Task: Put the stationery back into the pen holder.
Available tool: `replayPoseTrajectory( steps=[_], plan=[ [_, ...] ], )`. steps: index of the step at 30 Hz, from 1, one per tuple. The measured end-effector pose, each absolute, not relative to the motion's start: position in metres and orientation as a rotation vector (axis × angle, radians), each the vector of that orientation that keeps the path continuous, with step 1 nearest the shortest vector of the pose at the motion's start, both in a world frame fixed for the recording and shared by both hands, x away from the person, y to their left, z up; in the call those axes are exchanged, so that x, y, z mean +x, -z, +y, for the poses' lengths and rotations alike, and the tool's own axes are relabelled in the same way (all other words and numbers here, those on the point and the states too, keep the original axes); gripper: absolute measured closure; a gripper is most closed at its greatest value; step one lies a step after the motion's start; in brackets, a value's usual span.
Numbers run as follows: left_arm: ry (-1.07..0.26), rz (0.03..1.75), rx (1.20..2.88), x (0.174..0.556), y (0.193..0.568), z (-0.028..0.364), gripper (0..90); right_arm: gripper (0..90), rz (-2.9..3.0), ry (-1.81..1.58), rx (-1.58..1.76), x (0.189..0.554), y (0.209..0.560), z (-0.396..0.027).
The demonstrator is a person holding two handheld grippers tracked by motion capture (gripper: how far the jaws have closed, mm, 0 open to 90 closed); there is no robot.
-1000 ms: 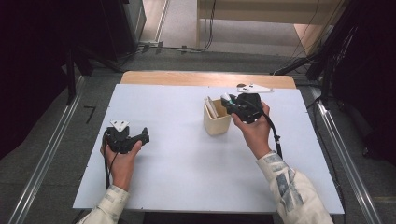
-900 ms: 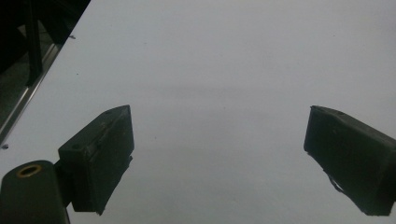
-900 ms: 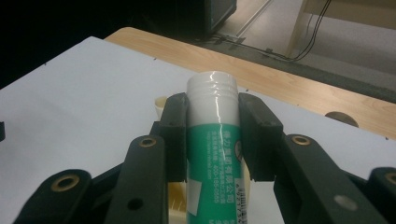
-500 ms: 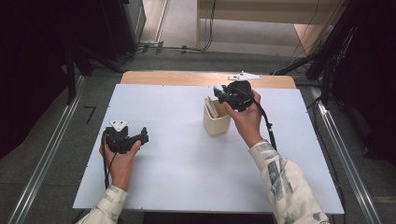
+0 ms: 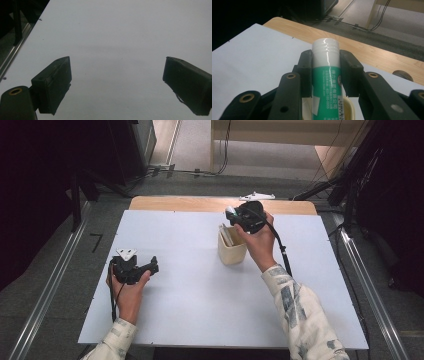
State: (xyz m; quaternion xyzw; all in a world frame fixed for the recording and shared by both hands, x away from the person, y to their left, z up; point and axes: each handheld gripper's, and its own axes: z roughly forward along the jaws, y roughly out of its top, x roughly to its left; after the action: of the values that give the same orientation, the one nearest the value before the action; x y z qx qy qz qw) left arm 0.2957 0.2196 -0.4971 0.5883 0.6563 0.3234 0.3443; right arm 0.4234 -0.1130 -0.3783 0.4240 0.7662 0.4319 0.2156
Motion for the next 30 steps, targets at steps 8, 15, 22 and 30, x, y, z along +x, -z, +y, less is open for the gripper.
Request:
replayPoseTrajectory(
  steps=[8, 15, 22, 30],
  plan=[
    [-0.837, 1.706, 1.526, 0.296, 0.497, 0.219, 9.4, 63.0, 2.121, -1.205, 1.195, 0.43, 0.381, -0.114],
    [-0.837, 1.705, 1.527, 0.296, 0.497, 0.22, 9.4, 62.9, 2.134, -1.219, 1.212, 0.433, 0.385, -0.112],
    [-0.84, 1.705, 1.527, 0.296, 0.497, 0.221, 9.3, 62.9, 2.144, -1.21, 1.229, 0.433, 0.39, -0.111],
    [-0.837, 1.705, 1.529, 0.296, 0.497, 0.22, 9.4, 62.8, 2.159, -1.204, 1.23, 0.431, 0.397, -0.114]
  ],
)
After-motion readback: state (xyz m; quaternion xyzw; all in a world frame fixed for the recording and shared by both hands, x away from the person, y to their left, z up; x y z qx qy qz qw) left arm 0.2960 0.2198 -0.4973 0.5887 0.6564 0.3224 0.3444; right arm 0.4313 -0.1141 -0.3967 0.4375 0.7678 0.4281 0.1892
